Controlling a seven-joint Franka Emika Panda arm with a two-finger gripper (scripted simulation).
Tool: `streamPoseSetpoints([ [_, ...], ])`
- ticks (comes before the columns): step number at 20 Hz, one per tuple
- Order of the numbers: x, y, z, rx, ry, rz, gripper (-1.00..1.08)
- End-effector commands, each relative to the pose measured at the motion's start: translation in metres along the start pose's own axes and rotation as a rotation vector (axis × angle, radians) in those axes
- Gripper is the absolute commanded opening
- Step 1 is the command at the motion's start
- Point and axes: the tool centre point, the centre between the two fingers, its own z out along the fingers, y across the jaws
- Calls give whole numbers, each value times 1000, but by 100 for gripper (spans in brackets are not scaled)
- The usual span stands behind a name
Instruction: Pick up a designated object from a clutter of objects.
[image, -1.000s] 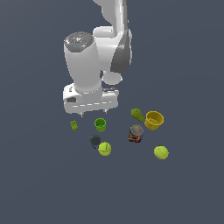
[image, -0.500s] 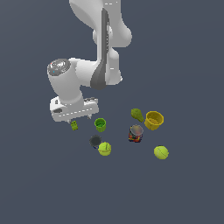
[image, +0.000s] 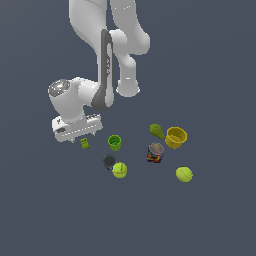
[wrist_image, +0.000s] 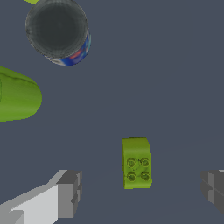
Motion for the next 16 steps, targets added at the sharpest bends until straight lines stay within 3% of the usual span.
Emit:
streamPoseSetpoints([
  [1,-8,5,9,0,4,-19,100],
  [16,-20,9,30,1,8,-39,100],
])
